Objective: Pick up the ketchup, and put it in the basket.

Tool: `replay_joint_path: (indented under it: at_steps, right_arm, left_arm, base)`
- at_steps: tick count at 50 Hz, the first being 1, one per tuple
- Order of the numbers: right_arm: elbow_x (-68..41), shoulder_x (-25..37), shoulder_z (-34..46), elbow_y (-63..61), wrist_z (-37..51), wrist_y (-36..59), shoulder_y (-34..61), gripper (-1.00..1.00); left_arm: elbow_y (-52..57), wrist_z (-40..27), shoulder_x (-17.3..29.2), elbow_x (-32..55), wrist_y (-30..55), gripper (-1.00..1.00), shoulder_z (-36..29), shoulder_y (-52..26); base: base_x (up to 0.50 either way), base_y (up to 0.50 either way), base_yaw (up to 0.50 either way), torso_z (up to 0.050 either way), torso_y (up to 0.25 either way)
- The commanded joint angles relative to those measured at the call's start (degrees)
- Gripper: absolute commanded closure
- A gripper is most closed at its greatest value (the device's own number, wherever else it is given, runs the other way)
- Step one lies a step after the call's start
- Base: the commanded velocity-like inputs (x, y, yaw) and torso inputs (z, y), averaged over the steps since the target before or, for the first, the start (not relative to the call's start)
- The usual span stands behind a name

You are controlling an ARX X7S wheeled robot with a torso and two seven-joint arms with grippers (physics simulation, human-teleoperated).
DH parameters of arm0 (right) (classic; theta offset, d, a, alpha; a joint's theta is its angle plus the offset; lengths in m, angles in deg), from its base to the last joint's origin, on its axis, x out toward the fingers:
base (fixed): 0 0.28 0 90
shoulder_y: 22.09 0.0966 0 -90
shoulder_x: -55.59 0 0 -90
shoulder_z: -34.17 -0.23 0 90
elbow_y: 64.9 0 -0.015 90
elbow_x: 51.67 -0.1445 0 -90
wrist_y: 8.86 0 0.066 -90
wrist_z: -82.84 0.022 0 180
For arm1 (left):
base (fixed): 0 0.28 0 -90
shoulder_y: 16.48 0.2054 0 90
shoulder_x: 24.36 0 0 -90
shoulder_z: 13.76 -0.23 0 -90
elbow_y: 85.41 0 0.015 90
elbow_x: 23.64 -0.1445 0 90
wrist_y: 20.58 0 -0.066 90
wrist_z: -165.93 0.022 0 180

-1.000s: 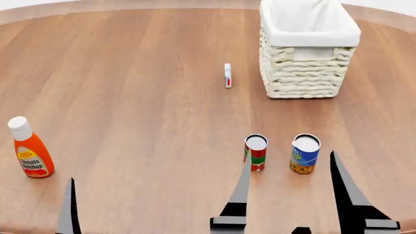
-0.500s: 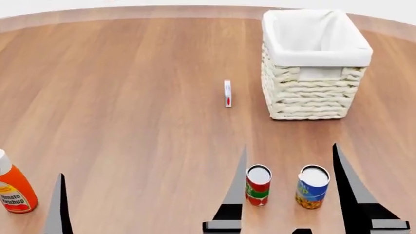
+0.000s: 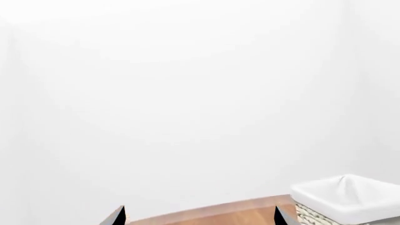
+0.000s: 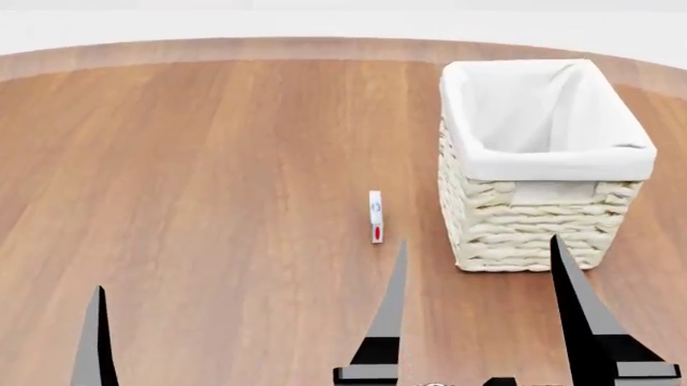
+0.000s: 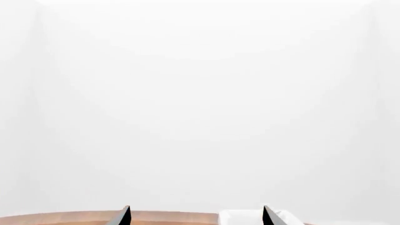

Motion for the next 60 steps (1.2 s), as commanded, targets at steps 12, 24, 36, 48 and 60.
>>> replay_joint_path:
  at_steps: [12,24,36,48,60]
  right_arm:
    - [-0.1,-0.1,-0.8,0.5,-0.5,-0.4,0.6,-1.0]
    - [-1.1,0.5,-0.8,0.6,0.1,-0.5,0.7,-1.0]
    - [-2.5,0.0,-1.4,1.4,0.2,-5.0,-0.2,-1.0]
    - [-6.1,0.2,-2.5,1.3,-0.2,-6.2,-1.0,-1.0]
    - [-6.9,1.1,-2.5,0.8,0.9,-5.7,-0.8,-1.0]
  left_arm:
    - [-1.8,-1.0,-0.7,0.8,0.0,-1.0,2.3,-1.3]
    - [-2.0,-2.0,0.1,1.3,-0.6,-1.0,2.1,-1.3]
    - [-1.9,-2.8,0.8,1.9,-0.4,-1.0,1.7,-1.4]
    - [-1.3,-3.6,1.4,2.4,0.2,-1.0,1.6,-1.5]
    - [-1.0,-4.3,2.0,2.6,0.2,-1.0,1.3,-1.5]
  base:
    - [0.5,0.0,0.0,0.0,0.0]
    - [0.5,0.0,0.0,0.0,0.001]
    - [0.5,0.0,0.0,0.0,0.001]
    - [0.0,-0.25,0.0,0.0,0.001]
    - [0.0,-0.5,0.0,0.0,0.0]
